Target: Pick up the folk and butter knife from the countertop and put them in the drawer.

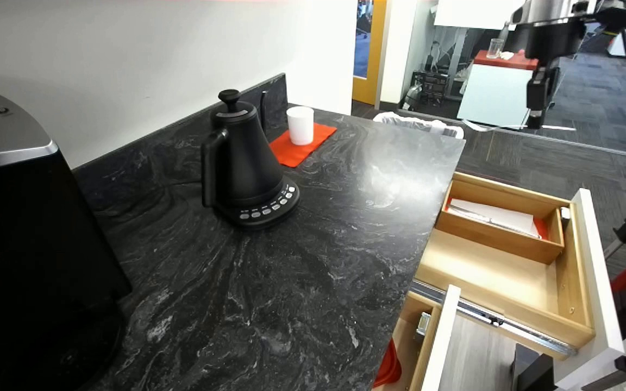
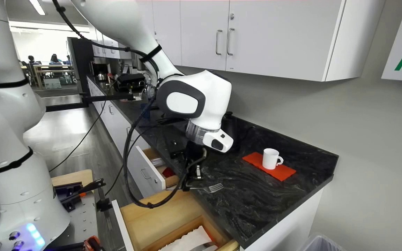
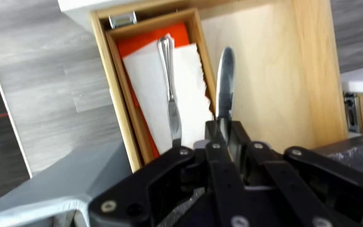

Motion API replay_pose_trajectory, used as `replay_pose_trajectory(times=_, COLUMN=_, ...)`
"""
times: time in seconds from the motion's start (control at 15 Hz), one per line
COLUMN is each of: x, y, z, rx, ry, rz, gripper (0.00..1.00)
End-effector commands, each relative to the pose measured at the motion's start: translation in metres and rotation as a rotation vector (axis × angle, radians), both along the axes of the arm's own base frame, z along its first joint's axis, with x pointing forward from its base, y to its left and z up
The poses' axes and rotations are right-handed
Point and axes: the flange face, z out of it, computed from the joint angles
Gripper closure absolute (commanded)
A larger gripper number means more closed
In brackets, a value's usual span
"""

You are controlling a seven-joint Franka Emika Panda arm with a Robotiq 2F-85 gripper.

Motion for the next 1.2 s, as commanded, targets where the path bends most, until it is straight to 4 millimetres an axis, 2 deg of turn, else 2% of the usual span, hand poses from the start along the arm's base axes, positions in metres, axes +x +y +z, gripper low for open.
replay_pose_trajectory(times=0.0, x=-0.059, y=0.008, z=-0.007, rx=0.031, ry=0.113, rz=0.024, gripper=0.95)
replay_pose_trajectory(times=0.2, x=-0.080, y=0.011, z=-0.029, rx=0.034, ry=0.162, rz=0.043, gripper=0.95)
replay_pose_trajectory(times=0.4, x=-0.087, y=0.016, z=-0.048, rx=0.037, ry=0.168, rz=0.065, gripper=0.95)
replay_pose_trajectory(times=0.6, x=-0.083, y=0.021, z=-0.061, rx=0.019, ry=0.141, rz=0.089, gripper=0.95)
replay_pose_trajectory(times=0.8, x=-0.070, y=0.014, z=-0.076, rx=-0.017, ry=0.095, rz=0.099, gripper=0.95)
replay_pose_trajectory(times=1.13, x=-0.064, y=0.007, z=-0.103, rx=-0.043, ry=0.036, rz=0.123, gripper=0.95)
